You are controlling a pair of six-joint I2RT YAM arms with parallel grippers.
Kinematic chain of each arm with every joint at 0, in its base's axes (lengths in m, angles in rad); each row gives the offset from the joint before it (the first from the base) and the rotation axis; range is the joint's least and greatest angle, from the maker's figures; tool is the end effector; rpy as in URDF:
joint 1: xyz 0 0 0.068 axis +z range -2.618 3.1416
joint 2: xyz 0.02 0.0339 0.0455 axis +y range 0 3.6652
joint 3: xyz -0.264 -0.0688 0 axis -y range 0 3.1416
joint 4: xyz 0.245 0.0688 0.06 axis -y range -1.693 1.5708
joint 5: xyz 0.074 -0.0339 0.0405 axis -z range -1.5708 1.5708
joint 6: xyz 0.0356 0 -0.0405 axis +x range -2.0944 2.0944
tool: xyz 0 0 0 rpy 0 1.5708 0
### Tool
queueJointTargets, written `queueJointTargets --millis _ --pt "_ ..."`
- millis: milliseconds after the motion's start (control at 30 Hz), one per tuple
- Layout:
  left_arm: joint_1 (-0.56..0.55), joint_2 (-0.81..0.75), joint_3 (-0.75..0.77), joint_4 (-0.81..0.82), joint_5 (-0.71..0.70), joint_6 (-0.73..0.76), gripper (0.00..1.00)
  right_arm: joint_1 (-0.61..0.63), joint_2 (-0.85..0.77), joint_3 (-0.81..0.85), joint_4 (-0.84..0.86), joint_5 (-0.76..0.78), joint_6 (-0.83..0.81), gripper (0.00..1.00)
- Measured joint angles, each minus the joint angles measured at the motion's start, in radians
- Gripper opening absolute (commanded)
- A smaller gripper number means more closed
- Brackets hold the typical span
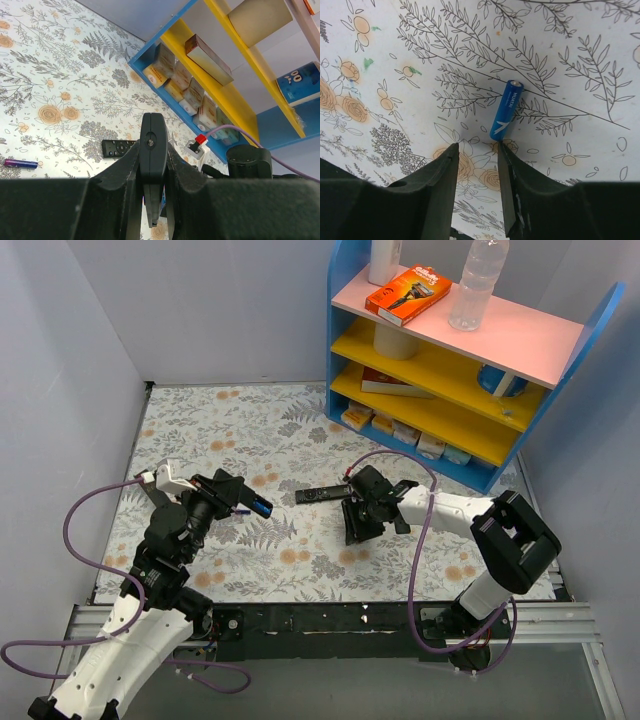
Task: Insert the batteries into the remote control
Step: Pick up the battery from the center of the board.
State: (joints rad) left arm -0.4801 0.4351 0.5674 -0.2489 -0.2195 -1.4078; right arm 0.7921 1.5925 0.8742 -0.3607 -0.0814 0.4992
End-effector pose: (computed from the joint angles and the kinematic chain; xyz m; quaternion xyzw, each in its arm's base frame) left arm 0.1132 -0.0502 0.3039 -0.3974 0.6316 -0.4871 0.4538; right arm 0.2096 0.2166 0.1649 -0.1512 0.9573 0.1779 0.1705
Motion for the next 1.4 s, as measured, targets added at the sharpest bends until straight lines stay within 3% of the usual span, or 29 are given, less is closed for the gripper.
queueJointTargets --millis 600,900,1400 --pt "0.0 -0.031 0.0 -0.014 -0.001 0.003 0.0 0.0 0.048 0.046 -0.015 -0.08 -0.031 0.46" --pt "0.0 -0.036 0.0 -0.02 -0.002 0.003 0.0 -0.005 0.006 0.017 -0.116 -0.089 -0.079 0.47" --pt "0.0 -0.032 0.0 -0.021 -0.004 0.008 0.0 -0.032 0.035 0.038 -0.084 -0.096 -0.06 0.47"
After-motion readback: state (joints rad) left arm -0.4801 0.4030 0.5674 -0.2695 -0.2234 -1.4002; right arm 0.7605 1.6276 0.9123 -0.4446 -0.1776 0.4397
